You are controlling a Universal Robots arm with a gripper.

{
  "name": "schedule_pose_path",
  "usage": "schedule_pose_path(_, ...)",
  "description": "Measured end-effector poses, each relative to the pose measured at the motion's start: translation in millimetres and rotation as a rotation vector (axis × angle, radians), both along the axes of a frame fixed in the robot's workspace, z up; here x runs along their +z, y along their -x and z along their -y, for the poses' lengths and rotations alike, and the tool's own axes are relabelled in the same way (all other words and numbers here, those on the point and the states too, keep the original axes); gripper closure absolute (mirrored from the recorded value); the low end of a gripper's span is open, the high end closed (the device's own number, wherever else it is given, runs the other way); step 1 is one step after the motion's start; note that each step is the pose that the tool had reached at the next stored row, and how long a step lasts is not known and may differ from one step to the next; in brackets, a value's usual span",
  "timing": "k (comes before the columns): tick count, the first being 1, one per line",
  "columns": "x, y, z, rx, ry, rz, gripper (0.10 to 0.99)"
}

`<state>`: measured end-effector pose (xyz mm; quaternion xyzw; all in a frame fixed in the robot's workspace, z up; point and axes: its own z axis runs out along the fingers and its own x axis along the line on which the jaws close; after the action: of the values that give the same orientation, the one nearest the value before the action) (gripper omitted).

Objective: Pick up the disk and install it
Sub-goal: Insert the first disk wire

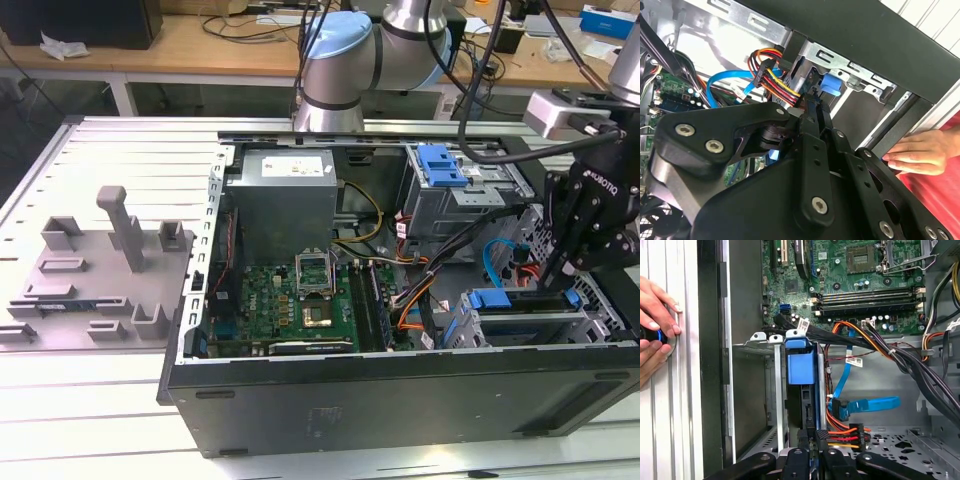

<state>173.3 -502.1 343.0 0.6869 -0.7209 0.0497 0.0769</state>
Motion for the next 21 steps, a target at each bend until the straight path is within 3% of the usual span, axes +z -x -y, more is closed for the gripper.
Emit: schedule_pose_path(21,-3.4,-0.3,0.1,0.000,0.000,-0.0001,0.918)
